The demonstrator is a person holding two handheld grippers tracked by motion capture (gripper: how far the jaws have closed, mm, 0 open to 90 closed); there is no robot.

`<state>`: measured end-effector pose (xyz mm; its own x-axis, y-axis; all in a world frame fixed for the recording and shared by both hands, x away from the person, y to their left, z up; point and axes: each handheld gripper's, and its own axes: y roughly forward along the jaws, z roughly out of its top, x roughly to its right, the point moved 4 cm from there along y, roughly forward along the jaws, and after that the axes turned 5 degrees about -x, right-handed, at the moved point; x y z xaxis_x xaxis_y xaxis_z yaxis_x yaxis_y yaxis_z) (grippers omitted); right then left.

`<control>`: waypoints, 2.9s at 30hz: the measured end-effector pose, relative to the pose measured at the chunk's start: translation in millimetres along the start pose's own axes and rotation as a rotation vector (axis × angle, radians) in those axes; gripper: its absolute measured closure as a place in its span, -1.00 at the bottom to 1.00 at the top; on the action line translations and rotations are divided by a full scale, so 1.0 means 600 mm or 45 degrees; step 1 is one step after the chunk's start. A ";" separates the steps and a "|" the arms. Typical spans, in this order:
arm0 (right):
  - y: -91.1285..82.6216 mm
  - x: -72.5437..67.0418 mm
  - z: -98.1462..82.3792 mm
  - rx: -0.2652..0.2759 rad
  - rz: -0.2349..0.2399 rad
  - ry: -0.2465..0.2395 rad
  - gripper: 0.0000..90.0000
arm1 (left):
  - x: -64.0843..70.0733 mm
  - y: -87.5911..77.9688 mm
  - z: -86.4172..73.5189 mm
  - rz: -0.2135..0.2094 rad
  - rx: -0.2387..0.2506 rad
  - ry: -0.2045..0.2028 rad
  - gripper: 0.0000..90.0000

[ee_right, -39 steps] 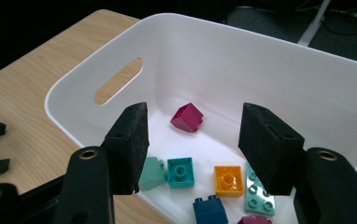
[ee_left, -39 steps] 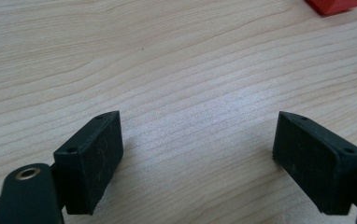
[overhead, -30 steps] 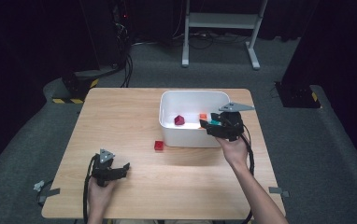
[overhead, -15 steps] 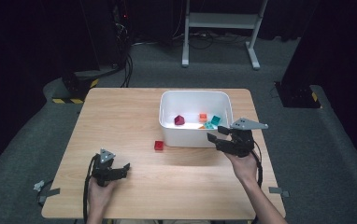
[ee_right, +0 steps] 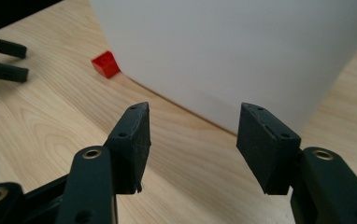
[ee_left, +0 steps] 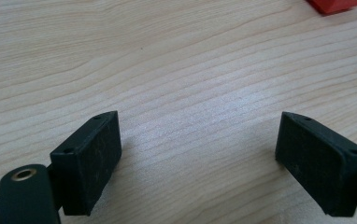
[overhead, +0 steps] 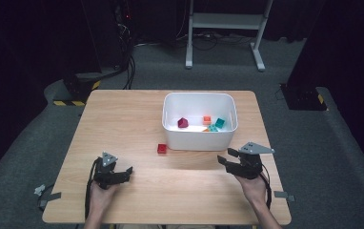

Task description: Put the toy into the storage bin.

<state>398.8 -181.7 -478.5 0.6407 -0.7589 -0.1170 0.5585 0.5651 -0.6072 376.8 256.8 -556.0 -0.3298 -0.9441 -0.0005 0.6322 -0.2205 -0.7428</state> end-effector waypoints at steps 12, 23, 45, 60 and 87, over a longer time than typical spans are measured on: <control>0.050 0.020 -0.069 -0.118 -0.084 0.012 -0.02 | 0.008 -0.002 0.002 -0.012 -0.026 0.003 -0.65; 0.079 0.023 -0.088 -0.215 -0.143 -0.016 -0.08 | 0.046 -0.001 0.043 -0.120 0.025 0.032 -0.66; 0.083 0.019 -0.087 -0.232 -0.180 -0.051 -0.20 | 0.131 0.064 0.140 -0.218 0.056 0.130 -0.57; 0.083 0.019 -0.087 -0.231 -0.186 -0.049 -0.20 | 0.147 0.105 0.151 -0.191 0.042 0.107 -0.40; 0.083 0.019 -0.087 -0.231 -0.186 -0.049 -0.20 | 0.150 0.121 0.151 -0.167 0.035 0.108 0.26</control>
<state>406.4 -179.0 -551.1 0.5812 -0.8137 0.0104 0.5453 0.3799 -0.7472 456.6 133.7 -549.2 -0.4679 -0.8830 0.0383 0.5982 -0.3483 -0.7217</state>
